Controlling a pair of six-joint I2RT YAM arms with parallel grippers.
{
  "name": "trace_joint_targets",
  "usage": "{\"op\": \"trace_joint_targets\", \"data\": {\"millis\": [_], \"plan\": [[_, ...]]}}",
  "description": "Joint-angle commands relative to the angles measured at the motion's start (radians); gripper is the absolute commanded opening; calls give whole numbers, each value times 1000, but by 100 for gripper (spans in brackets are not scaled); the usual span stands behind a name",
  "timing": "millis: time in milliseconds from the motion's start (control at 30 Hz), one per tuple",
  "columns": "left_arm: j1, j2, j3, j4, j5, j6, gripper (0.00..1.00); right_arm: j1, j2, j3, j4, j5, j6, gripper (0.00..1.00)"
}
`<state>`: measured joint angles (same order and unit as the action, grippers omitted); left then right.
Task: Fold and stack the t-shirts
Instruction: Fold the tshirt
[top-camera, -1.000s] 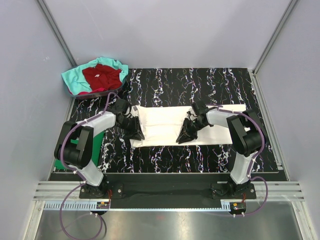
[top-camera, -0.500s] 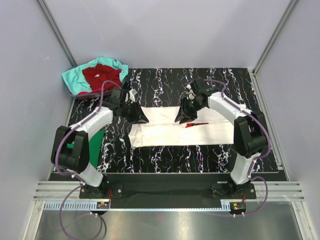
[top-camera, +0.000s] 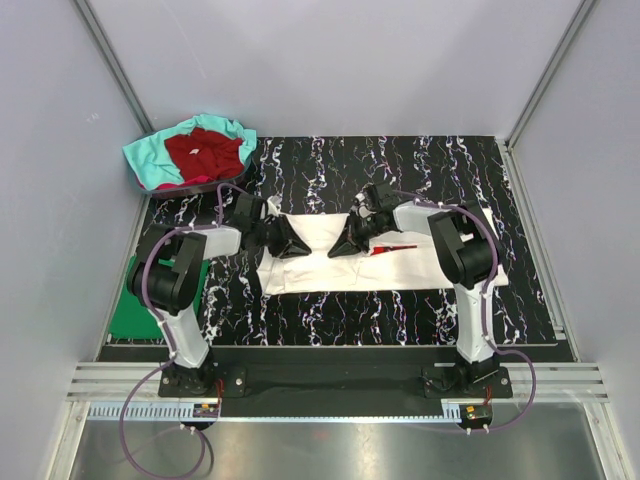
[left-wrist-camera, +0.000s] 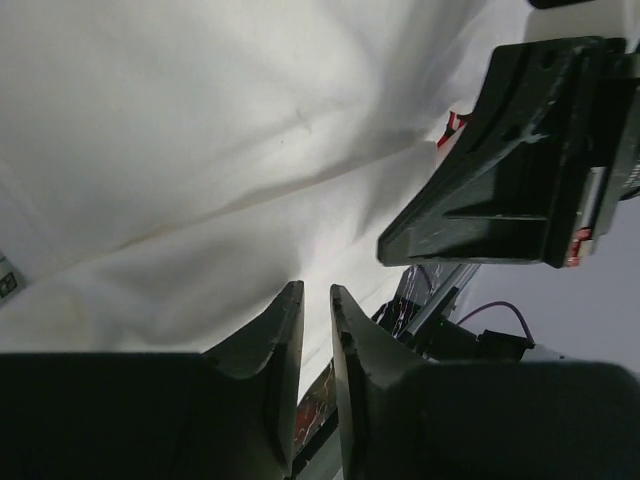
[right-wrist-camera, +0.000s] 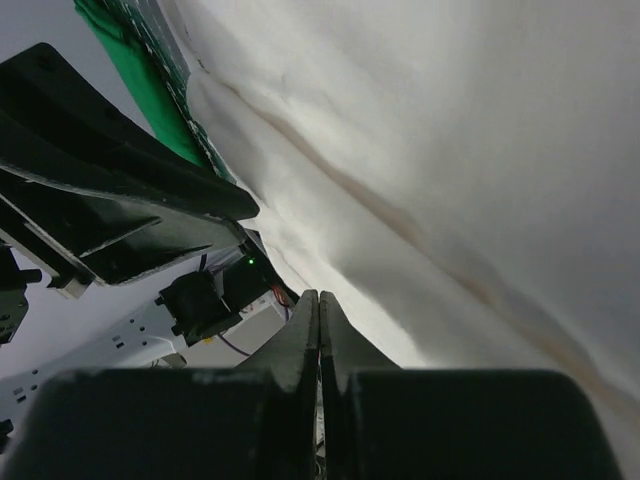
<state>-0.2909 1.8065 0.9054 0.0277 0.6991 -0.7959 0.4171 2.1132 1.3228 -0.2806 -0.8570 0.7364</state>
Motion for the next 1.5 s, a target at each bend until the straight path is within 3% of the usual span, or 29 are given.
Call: {"op": "trace_joint_targets", "data": {"millis": [0, 133, 433, 567, 700, 800, 967, 1167, 1467], "plan": [[6, 28, -5, 149, 40, -26, 21, 9, 36, 13, 112, -74, 24, 0], [29, 59, -11, 157, 27, -5, 21, 9, 83, 26, 139, -47, 34, 0], [87, 87, 1, -24, -91, 145, 21, -23, 136, 6, 101, 55, 1, 3], [84, 6, 30, -136, -130, 207, 24, -24, 122, 18, 5, 105, -51, 7], [78, -110, 52, -216, -86, 199, 37, -24, 55, 33, -71, 119, -101, 10], [53, -203, 47, -250, -64, 187, 38, -9, -15, 70, -172, 142, -175, 15], [18, -292, -60, -207, -44, 118, 37, 25, -81, 101, -313, 133, -270, 28], [-7, -268, -245, -31, -53, 37, 34, 29, -108, -45, -233, 95, -262, 36], [-4, -196, -283, -63, -150, 149, 31, 11, -91, -186, -163, 182, -321, 44]]}}
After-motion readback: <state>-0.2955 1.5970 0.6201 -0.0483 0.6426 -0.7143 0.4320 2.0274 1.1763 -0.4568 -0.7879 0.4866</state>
